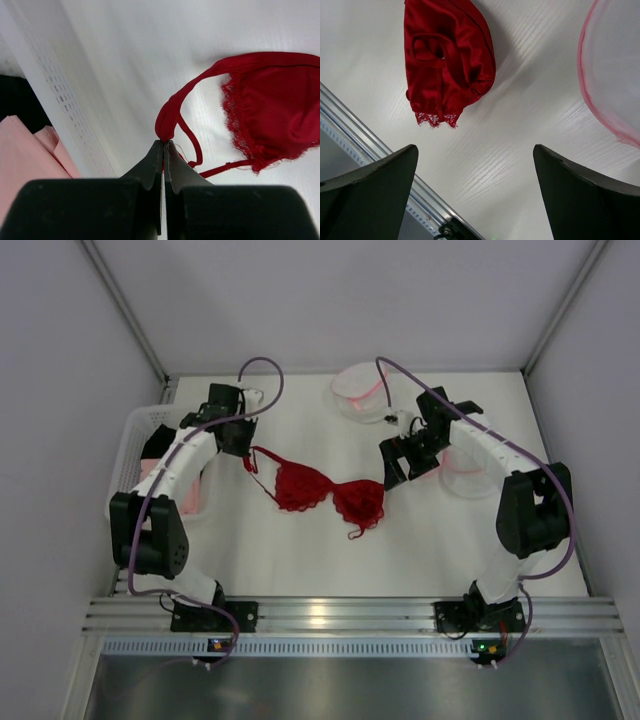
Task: Place the bra in the laundry bag and zip it closed
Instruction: Adjust the bra at the center of the board.
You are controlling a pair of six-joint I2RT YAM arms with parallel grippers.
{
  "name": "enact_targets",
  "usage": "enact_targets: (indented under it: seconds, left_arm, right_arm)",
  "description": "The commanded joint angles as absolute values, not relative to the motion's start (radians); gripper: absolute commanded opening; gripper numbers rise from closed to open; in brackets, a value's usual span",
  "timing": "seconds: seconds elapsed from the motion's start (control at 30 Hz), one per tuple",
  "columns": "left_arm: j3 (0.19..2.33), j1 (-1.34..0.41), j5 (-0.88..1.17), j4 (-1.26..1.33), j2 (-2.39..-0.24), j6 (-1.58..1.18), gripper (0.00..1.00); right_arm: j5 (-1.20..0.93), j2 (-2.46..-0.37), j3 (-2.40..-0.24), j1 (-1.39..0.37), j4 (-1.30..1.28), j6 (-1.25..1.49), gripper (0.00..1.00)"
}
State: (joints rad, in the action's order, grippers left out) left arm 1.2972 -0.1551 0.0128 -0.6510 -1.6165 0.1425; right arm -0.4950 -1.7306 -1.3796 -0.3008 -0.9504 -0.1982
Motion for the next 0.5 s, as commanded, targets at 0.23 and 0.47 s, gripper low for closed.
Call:
enact_targets:
  seconds: [0.23, 0.47]
  left_arm:
    - [1.281, -0.307, 0.324, -0.657, -1.413, 0.213, 0.0]
    - [1.184, -0.462, 0.376, -0.646, -1.456, 0.161, 0.0]
  right_arm:
    - [-0.512, -1.7, -1.382, -0.291, -0.925, -0.212, 0.99]
    - [-0.535, -1.709, -1.367, -0.282, -0.942, -0.218, 0.99]
